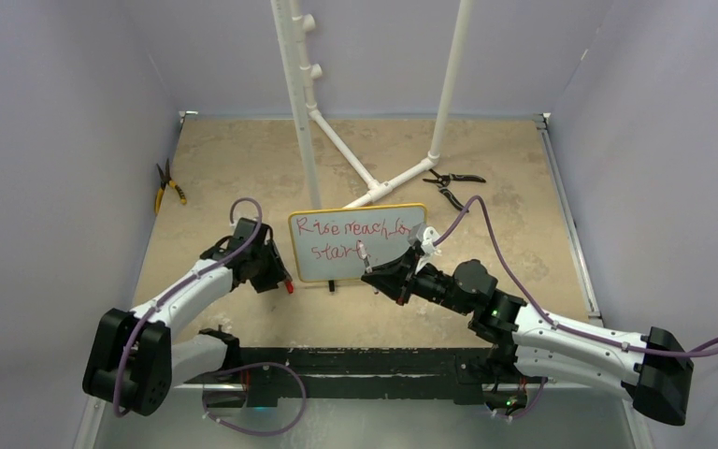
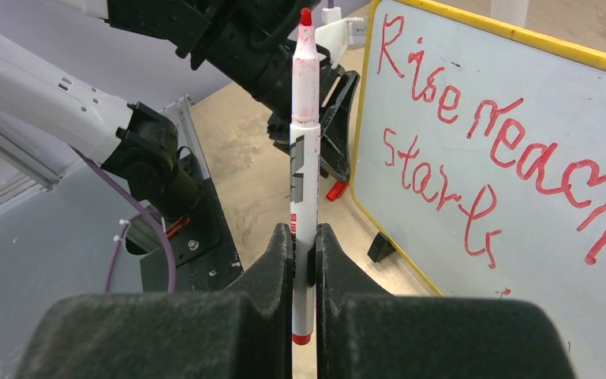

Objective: Write a sentence on the whiteboard
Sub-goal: Close the whiteboard marker at the center of the board.

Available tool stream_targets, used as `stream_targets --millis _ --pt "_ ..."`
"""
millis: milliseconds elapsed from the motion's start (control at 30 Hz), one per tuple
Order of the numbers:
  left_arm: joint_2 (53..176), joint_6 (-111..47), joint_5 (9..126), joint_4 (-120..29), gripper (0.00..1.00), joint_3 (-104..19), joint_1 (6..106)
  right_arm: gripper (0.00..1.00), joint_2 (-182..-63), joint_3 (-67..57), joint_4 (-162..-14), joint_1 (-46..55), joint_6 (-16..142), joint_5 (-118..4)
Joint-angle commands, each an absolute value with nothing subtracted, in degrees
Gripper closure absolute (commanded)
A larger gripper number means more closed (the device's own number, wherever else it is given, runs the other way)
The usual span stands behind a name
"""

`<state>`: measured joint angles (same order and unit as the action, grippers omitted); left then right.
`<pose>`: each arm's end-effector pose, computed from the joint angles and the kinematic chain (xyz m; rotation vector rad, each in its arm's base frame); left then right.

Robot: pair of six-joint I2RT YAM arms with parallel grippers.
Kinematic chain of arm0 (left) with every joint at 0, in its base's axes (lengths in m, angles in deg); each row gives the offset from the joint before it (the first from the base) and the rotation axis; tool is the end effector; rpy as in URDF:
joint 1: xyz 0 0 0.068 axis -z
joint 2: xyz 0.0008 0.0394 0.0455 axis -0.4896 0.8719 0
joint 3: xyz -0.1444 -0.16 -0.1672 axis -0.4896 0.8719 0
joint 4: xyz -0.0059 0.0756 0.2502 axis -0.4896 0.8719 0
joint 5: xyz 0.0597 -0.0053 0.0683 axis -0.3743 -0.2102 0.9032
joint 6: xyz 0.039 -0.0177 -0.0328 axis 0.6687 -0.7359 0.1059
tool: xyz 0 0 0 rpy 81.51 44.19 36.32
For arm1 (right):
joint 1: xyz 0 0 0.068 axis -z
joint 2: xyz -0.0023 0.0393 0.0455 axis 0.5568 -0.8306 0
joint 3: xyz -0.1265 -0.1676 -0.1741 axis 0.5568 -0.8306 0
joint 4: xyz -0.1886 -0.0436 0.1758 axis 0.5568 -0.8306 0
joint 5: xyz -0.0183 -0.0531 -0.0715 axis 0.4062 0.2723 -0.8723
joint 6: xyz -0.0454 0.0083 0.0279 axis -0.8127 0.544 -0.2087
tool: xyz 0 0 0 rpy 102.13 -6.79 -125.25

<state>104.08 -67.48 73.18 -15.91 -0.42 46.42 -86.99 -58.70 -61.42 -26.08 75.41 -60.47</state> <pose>0.1849 -0.0584 0.1652 -0.6822 2.6392 -0.4063 0.0948 0.1689 0.2634 -0.6330 1.5238 1.1384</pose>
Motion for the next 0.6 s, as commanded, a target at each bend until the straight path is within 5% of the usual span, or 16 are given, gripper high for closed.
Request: stream_targets --millis 0,567 --pt "106.23 -66.43 74.49 -18.2 0.64 -2.07 48.49 1.0 -86.58 -58.99 -58.41 -26.02 74.4 -59.6" --pt "111.29 -66.3 78.01 -19.53 0.82 -2.18 50.41 1.0 -85.89 -59.44 -58.08 -26.01 74.23 -58.52"
